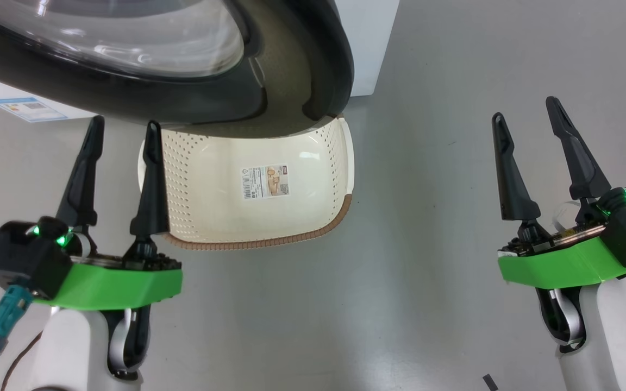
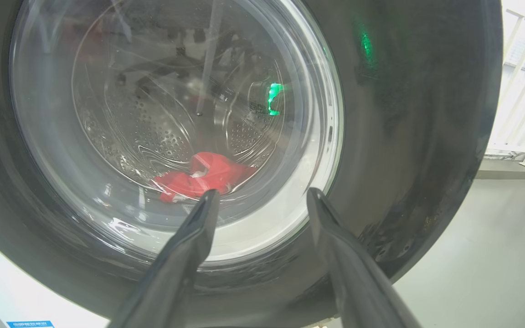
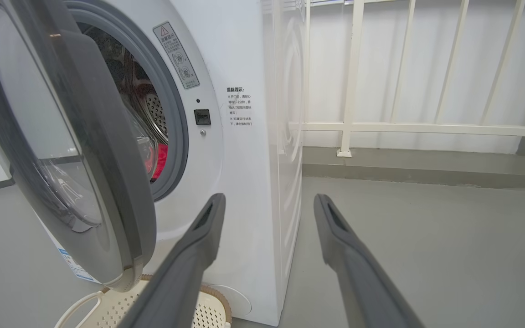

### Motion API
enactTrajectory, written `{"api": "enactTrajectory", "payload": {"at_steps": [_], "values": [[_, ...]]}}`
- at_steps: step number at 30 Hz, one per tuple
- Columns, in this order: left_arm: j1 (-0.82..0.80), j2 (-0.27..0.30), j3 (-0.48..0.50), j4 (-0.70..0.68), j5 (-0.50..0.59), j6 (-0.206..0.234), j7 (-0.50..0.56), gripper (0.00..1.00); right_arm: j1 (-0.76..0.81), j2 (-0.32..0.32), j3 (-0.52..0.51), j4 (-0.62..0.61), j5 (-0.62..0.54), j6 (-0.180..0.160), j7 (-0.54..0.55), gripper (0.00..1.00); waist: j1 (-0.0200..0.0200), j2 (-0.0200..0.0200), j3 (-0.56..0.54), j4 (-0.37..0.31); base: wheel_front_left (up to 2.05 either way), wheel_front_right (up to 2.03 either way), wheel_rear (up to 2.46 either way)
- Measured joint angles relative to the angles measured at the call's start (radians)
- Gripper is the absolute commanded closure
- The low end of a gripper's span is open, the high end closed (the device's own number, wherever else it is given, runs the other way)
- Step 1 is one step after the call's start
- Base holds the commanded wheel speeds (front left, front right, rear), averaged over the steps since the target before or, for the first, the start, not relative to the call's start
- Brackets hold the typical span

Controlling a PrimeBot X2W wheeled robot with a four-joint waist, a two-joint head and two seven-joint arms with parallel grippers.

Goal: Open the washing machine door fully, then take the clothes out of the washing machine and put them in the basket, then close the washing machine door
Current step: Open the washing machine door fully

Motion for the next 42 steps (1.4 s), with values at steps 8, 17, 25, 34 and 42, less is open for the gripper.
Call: {"api": "enactTrajectory", "payload": {"at_steps": [8,17,25,34,42], "values": [[0.0,0.003,-0.001,-0.002,0.001,0.0,0.0,0.0,0.0,0.0,0.002,0.0,0.0,0.0,0.0,0.0,0.0,0.0,0.003,-0.006,0.0,0.0,0.0],[0.0,0.015,-0.004,-0.006,0.002,0.0,0.0,0.0,-0.017,-0.001,0.044,0.033,0.027,0.0,0.0,1.0,0.0,0.0,0.014,-0.014,0.0,0.0,0.0],[-0.001,0.015,-0.032,-0.003,0.001,0.0,0.0,0.0,-0.297,-0.006,0.238,0.198,0.517,0.0,0.0,1.0,0.0,0.0,0.019,0.007,0.0,0.0,0.0],[-0.005,0.015,-0.045,-0.001,0.001,0.0,0.0,0.0,-0.598,-0.074,0.352,0.297,1.093,0.0,0.228,1.0,0.0,0.0,0.031,0.051,0.0,0.0,0.0],[-0.006,0.013,-0.061,0.0,0.001,0.0,0.0,0.0,-0.706,-0.105,0.354,0.375,1.437,0.0,0.589,1.0,0.0,0.0,0.05,0.077,0.0,0.0,0.0]]}}
